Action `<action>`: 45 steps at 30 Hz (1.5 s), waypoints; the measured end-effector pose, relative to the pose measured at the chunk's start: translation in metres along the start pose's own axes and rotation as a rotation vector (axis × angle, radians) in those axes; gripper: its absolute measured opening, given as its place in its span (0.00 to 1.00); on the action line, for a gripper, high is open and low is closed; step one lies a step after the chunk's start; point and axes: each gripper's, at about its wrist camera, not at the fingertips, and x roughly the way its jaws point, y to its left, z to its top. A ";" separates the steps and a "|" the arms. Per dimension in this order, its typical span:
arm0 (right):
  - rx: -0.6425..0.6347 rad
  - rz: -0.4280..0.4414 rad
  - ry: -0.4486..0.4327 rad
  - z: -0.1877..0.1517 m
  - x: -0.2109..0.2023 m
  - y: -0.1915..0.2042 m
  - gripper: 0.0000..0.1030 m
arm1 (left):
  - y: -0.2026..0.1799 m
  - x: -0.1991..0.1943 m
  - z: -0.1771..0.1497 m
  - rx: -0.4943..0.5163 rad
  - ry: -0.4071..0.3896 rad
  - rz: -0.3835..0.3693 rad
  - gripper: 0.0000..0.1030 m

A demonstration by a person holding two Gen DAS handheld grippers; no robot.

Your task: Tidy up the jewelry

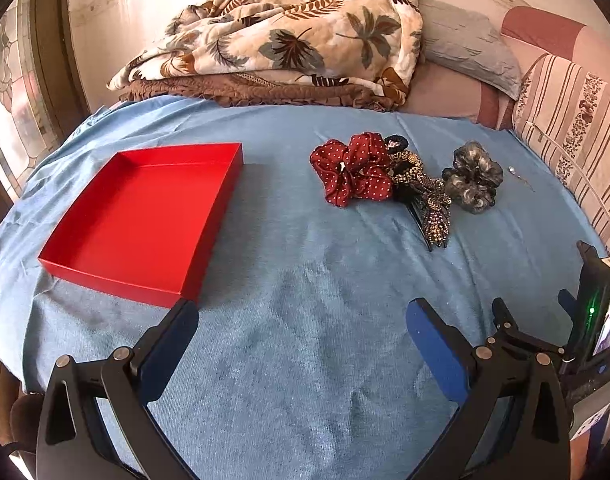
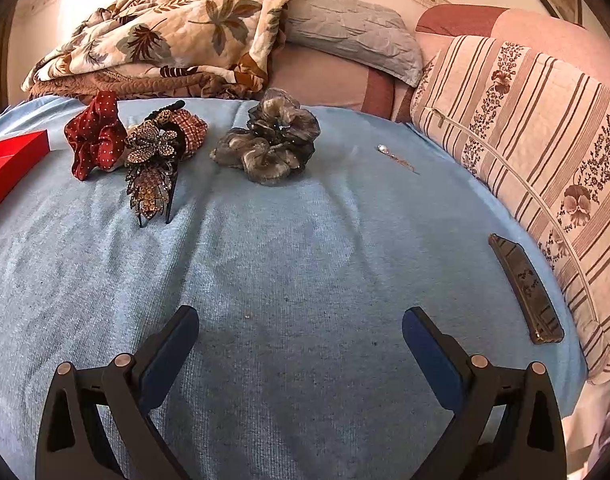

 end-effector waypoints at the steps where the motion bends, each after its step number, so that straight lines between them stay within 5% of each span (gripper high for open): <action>1: 0.000 0.000 0.001 0.000 0.000 0.000 1.00 | -0.001 0.000 0.001 0.002 -0.001 -0.001 1.00; 45: 0.024 0.017 0.010 0.001 0.005 0.001 1.00 | -0.009 0.010 -0.007 0.028 0.034 -0.024 1.00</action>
